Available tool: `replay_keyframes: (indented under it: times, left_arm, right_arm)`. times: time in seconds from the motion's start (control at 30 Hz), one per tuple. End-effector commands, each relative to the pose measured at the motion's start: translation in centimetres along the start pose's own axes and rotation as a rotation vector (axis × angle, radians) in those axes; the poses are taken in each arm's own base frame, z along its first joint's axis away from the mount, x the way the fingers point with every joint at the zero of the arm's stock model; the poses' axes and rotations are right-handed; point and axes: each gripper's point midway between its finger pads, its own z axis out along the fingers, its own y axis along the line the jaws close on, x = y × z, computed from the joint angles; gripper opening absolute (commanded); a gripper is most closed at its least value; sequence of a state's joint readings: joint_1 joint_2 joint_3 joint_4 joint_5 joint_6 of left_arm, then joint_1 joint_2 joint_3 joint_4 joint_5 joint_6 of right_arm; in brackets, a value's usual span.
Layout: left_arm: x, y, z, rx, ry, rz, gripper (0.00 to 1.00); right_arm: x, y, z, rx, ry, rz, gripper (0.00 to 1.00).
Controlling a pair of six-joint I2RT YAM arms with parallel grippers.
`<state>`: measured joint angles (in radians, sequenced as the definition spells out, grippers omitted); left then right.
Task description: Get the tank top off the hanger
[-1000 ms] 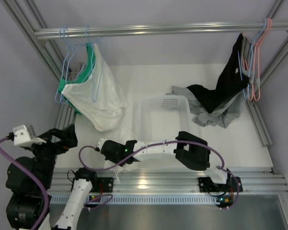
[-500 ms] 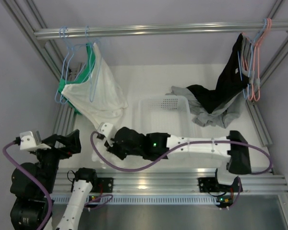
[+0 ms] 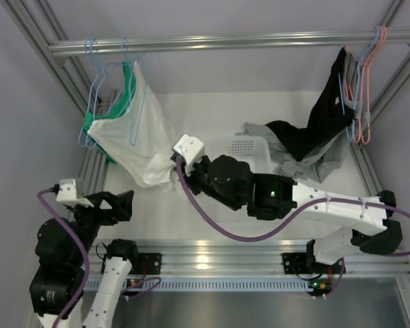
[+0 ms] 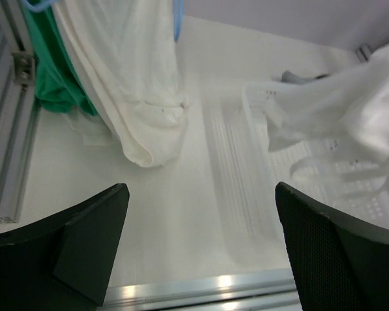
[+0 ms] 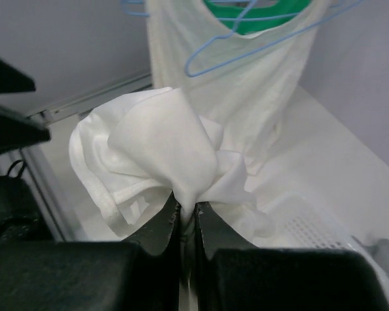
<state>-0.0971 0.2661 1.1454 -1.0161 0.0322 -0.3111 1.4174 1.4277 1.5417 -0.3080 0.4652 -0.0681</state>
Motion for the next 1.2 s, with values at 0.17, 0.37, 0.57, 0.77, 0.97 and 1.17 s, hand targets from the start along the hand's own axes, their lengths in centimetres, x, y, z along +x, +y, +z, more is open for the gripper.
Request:
replay_keyframes:
  times: [0.17,0.37,0.57,0.77,0.97,1.17]
  left_arm:
    - [6.3,-1.0,5.0,0.092,0.238,-0.069,0.99]
    - [6.3,0.0,6.7,0.015,0.235,-0.127,0.99]
    - [6.6,0.6,7.2,-0.019,0.247,-0.133,0.99]
    - [6.4,0.8,7.7,-0.036,0.251,-0.135,0.99]
    - [6.7,0.9,8.4,-0.049,0.281,-0.135,0.99]
    - [5.4,1.9,9.0,-0.12,0.246,-0.136,0.99]
  right_arm:
    - [1.9,-13.9,-3.1,0.284,0.064,0.167,0.0]
    - [10.3,-16.2,-3.5,0.371,0.213,0.246,0.0]
    - [17.4,-18.0,-3.2,0.396,0.312,0.296,0.0]
    - [20.4,-19.2,-2.2,0.435,0.386,0.294,0.28]
    - [17.9,-19.5,-3.4,0.443,0.305,0.307,0.99]
    - [12.5,-21.5,-9.7,0.541,0.174,0.279,0.99]
